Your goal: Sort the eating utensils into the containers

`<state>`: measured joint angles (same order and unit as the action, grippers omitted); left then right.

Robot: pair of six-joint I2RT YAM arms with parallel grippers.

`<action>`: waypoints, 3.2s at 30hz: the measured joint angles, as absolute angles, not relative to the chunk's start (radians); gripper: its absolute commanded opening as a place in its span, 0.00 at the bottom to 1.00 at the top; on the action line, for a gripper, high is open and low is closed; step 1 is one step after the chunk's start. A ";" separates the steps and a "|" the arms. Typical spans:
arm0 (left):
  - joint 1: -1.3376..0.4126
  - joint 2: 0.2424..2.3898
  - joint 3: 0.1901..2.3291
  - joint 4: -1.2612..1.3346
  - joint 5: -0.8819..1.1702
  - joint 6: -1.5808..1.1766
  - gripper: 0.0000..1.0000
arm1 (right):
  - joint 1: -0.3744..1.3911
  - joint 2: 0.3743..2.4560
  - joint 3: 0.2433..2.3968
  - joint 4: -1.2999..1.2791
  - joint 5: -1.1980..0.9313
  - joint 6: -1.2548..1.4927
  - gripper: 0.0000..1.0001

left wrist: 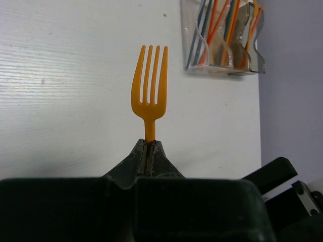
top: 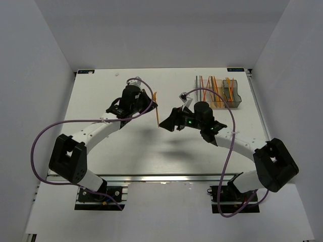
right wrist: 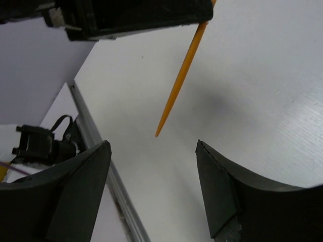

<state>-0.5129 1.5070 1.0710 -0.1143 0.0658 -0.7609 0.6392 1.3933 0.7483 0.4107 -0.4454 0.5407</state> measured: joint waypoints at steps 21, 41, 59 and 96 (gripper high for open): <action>-0.532 1.475 1.070 -0.096 0.133 -0.805 0.13 | 0.715 1.578 0.942 0.398 -0.153 0.514 0.00; -0.537 1.007 0.998 -0.478 -0.303 -0.491 0.98 | 0.022 1.788 1.428 -0.130 0.141 0.020 0.00; -0.537 0.879 0.767 -0.480 -0.143 -0.404 0.98 | -0.078 1.998 1.518 -0.093 0.189 -0.190 0.00; -0.537 0.852 0.767 -0.467 -0.096 -0.392 0.98 | -0.078 2.083 1.542 0.007 0.180 -0.183 0.11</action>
